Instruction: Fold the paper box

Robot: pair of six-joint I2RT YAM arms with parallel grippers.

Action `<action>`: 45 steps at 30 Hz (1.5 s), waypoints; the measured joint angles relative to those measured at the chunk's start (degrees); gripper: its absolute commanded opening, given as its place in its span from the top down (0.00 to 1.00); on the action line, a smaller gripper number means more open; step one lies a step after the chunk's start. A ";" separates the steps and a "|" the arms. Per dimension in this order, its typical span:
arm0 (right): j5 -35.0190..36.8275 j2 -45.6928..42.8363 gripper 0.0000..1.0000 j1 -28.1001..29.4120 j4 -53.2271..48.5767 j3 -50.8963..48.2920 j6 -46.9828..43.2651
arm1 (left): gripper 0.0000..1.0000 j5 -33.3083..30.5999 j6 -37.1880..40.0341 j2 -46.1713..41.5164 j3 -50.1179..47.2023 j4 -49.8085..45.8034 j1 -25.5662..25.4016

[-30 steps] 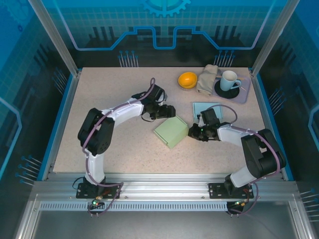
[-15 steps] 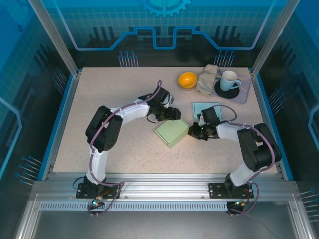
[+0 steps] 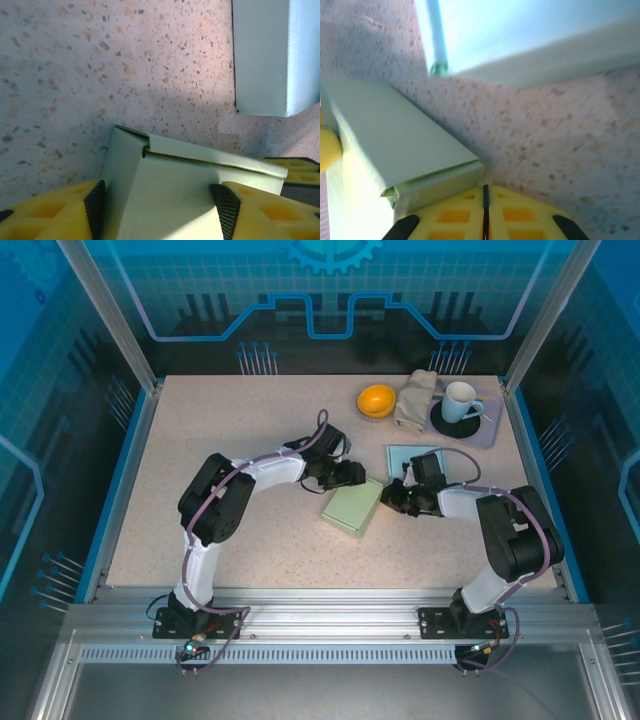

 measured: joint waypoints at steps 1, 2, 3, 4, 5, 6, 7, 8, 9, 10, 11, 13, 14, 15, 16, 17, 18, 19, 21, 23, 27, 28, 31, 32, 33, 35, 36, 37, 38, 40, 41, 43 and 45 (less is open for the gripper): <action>0.55 0.00 0.89 -0.11 0.22 0.00 0.15 | 0.38 0.00 -0.85 0.00 -0.07 0.24 -0.13; 0.79 0.00 0.89 -0.20 0.31 0.00 0.22 | 0.37 -0.04 -1.62 0.00 -0.09 0.28 -0.13; 0.98 0.00 0.88 -0.20 0.24 0.00 0.20 | 0.37 -0.09 -1.70 -0.02 -0.09 0.22 -0.13; 1.18 -0.04 0.87 -0.20 -0.04 0.00 0.17 | 0.37 -0.44 -1.90 -0.02 -0.04 -0.02 -0.13; 1.42 -0.15 0.86 -0.20 -0.42 0.00 0.00 | 0.36 -0.83 -1.90 -0.02 0.22 -0.68 -0.26; 1.66 -0.35 0.86 -0.20 -0.94 0.00 -0.26 | 0.34 -1.27 -1.88 -0.07 0.55 -1.40 -0.37; 1.90 -0.76 0.86 -0.17 -1.81 0.02 -0.72 | 0.33 -1.62 -1.99 -0.11 1.01 -2.58 -0.61; 2.16 -1.33 0.86 -0.13 -2.86 0.04 -1.20 | 0.33 -1.86 -2.21 -0.15 1.36 -3.67 -0.81; 2.38 -1.97 0.85 -0.07 -3.93 0.07 -1.68 | 0.32 -1.97 -2.62 -0.35 1.38 -4.33 -0.94; 2.71 -2.69 0.85 0.04 -5.11 0.07 -2.25 | 0.30 -1.92 -3.02 -0.61 1.38 -5.03 -1.05; 3.08 -3.48 0.85 0.26 -6.34 0.11 -2.84 | 0.29 -1.86 -3.26 -0.92 1.38 -5.77 -1.11; 3.37 -4.96 0.84 0.70 -8.22 0.17 -3.78 | 0.26 -1.73 -4.09 -1.66 1.18 -6.88 -1.14; 3.48 -5.97 0.84 0.85 -9.11 0.24 -4.33 | 0.24 -1.73 -4.48 -2.12 1.01 -7.23 -1.01; 3.58 -6.84 0.84 0.87 -9.97 0.28 -4.70 | 0.23 -1.73 -4.63 -2.60 0.74 -7.41 -0.90; 3.85 -7.82 0.84 0.85 -11.06 0.35 -5.18 | 0.22 -1.75 -4.70 -3.34 0.37 -7.80 -0.68; 4.28 -8.83 0.84 0.83 -12.17 0.35 -5.75 | 0.21 -1.75 -4.90 -4.17 -0.07 -8.13 -0.33; 4.66 -9.55 0.84 0.81 -13.22 0.35 -6.19 | 0.21 -1.77 -5.03 -4.90 -0.48 -8.31 0.07; 4.98 -10.25 0.84 0.81 -14.47 0.35 -6.64 | 0.21 -1.77 -5.14 -5.90 -1.07 -8.41 0.63; 5.29 -11.37 0.85 0.81 -16.87 0.35 -7.45 | 0.21 -1.81 -5.38 -7.72 -2.34 -8.39 1.53; 5.25 -12.90 0.85 0.83 -18.62 -0.09 -7.80 | 0.21 -1.88 -5.81 -9.97 -4.35 -8.20 2.32; 4.90 -17.59 0.86 1.99 -19.43 -3.74 -6.86 | 0.22 -1.64 -6.71 -14.29 -10.60 -6.21 1.86; 4.81 -18.75 0.86 2.82 -19.43 -4.98 -6.16 | 0.22 -1.44 -7.28 -15.17 -12.44 -5.68 1.36; 4.83 -21.05 0.87 6.34 -19.32 -8.63 -3.78 | 0.22 -1.03 -8.15 -16.28 -16.92 -4.37 -0.55; 4.83 -21.29 0.86 7.69 -19.17 -9.60 -2.95 | 0.22 -0.94 -8.57 -16.46 -18.14 -4.04 -1.18; 4.85 -21.35 0.87 8.96 -18.86 -10.40 -2.16 | 0.22 -0.90 -8.92 -16.65 -19.26 -3.69 -1.79; 5.07 -21.35 0.87 11.54 -17.16 -12.09 -0.33 | 0.22 -0.87 -9.35 -16.85 -20.74 -3.10 -2.97; 5.03 -21.31 0.87 12.44 -16.09 -12.76 0.55 | 0.22 -0.87 -9.60 -16.85 -21.03 -2.78 -3.37; 5.01 -21.22 0.87 13.31 -14.34 -13.60 1.64 | 0.22 -0.87 -10.05 -16.85 -21.33 -2.19 -3.82; 4.83 -20.96 0.87 14.08 -11.98 -14.47 2.84 | 0.22 -0.87 -10.58 -16.85 -21.53 -1.51 -4.22; 4.59 -20.04 0.88 15.19 -7.50 -15.63 4.79 | 0.22 -0.90 -11.39 -16.85 -21.77 -0.24 -4.96; 4.50 -19.39 0.88 15.85 -5.35 -15.93 5.70 | 0.22 -0.90 -11.89 -16.85 -21.81 0.33 -5.33; 5.14 -18.23 0.88 17.57 -1.81 -16.09 7.58 | 0.22 -2.71 -12.57 -16.85 -21.84 0.57 -6.34; 6.75 -17.66 0.89 19.30 0.44 -16.09 9.35 | 0.23 -4.57 -13.64 -16.72 -21.86 0.33 -6.49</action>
